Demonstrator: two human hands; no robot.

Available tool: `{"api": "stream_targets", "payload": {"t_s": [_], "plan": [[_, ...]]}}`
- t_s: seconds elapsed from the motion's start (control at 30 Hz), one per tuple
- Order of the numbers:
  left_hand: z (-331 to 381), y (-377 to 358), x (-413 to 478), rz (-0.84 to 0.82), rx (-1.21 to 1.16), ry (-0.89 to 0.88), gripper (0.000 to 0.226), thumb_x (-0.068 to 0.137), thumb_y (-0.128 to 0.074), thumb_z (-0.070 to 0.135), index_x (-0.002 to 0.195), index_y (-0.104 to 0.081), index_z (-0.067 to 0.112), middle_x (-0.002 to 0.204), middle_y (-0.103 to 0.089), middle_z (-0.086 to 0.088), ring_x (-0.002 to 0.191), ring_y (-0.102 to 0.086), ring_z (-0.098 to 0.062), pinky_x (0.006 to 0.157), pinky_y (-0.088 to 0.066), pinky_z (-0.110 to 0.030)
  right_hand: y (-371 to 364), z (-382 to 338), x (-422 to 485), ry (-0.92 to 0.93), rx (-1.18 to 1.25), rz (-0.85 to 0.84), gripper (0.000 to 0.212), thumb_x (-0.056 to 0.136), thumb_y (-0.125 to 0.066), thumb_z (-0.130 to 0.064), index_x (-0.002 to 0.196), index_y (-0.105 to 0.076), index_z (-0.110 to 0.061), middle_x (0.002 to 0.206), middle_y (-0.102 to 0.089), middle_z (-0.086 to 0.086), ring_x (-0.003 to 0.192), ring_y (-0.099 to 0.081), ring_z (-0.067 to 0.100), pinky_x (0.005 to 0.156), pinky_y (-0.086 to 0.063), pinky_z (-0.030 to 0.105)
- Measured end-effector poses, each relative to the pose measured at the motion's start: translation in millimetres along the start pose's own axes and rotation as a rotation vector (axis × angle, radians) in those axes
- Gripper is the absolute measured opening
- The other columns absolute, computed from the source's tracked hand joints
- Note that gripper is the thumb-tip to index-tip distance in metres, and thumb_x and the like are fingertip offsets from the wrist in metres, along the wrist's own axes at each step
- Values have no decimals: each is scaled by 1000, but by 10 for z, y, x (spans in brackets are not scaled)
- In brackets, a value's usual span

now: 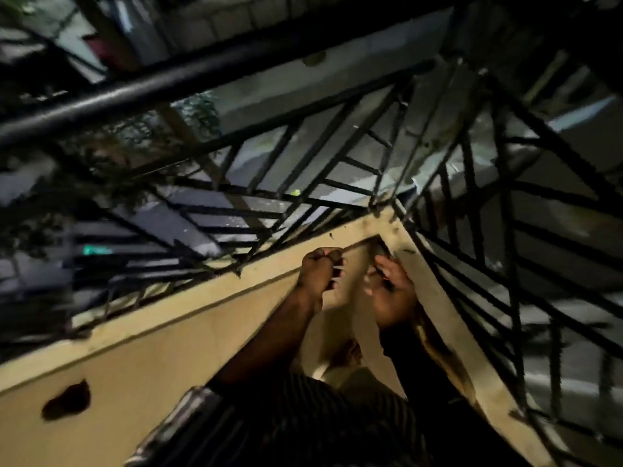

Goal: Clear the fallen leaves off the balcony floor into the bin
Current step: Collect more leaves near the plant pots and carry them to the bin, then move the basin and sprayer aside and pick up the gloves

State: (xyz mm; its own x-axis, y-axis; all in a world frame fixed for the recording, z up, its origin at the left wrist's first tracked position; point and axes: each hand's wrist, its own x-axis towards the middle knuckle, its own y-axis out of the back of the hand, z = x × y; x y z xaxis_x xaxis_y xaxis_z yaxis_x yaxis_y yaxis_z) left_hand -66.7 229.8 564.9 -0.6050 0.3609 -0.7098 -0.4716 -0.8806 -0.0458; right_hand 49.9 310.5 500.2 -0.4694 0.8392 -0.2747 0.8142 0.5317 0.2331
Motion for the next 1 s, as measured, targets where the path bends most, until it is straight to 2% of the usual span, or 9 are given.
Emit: {"api": "stream_targets", "payload": {"t_s": [0.07,0.13,0.23,0.3,0.37,0.5,0.67,0.77,1.0], "plan": [[-84,253,-249,62,-50,-34,16,99,-52,16,105,-67,12,84,-67,-4,57,-55,-13,46,-35,-19,-84,-108,-159,1,10,-97,29,78,-64,-42,107,-69,-47,112,-72,1,106,-68,25,92,-54,56],[-202,516,-460,115,-106,-61,15,98,-54,17,100,-69,15,85,-70,-1,61,-58,-13,51,-37,-20,-212,-205,-342,9,-15,-224,31,79,-62,-47,109,-67,-51,114,-71,-5,108,-67,23,94,-53,57],[-458,953,-861,227,-208,-100,12,96,-56,17,90,-66,19,85,-69,0,63,-58,-12,54,-37,-22,-379,-425,-790,75,-60,-380,27,85,-62,-40,109,-65,-52,109,-72,-10,102,-69,19,90,-56,54],[-642,1257,-1137,300,-276,-111,8,96,-57,19,90,-64,18,87,-70,0,65,-58,-12,56,-37,-23,-501,-520,-1140,94,-50,-436,27,93,-64,-22,107,-68,-45,104,-73,-7,99,-70,23,86,-59,52],[-896,1569,-1436,389,-340,-138,8,96,-57,20,95,-65,17,90,-71,-1,69,-58,-14,58,-39,-23,-618,-539,-1530,96,-16,-538,29,96,-61,-10,110,-68,-35,106,-72,-1,101,-69,26,81,-61,43],[-1454,2132,-2095,539,-458,-182,8,95,-58,21,90,-64,20,91,-71,0,69,-59,-13,57,-40,-23,-868,-473,-2318,65,-13,-719,25,98,-59,-8,120,-66,-17,110,-71,7,102,-69,29,72,-58,30],[-2076,2633,-2968,745,-613,-196,12,95,-58,23,98,-65,14,93,-72,-1,71,-60,-15,61,-41,-25,-1091,-433,-3274,56,-62,-963,26,98,-59,-8,121,-65,-18,112,-69,6,96,-70,19,70,-59,29],[-2432,2930,-3430,878,-712,-196,12,95,-59,23,98,-65,14,93,-72,-2,70,-60,-15,60,-42,-25,-1259,-391,-3840,40,-95,-1117,26,98,-56,-6,121,-63,-17,112,-67,7,97,-69,19,73,-59,31],[-2971,3663,-4076,1139,-974,-224,8,95,-59,20,97,-64,15,88,-69,0,63,-58,-11,50,-40,-20,-1948,-276,-4863,55,-201,-1405,26,98,-57,-7,105,-64,-31,108,-68,4,97,-69,20,79,-60,38]]}}
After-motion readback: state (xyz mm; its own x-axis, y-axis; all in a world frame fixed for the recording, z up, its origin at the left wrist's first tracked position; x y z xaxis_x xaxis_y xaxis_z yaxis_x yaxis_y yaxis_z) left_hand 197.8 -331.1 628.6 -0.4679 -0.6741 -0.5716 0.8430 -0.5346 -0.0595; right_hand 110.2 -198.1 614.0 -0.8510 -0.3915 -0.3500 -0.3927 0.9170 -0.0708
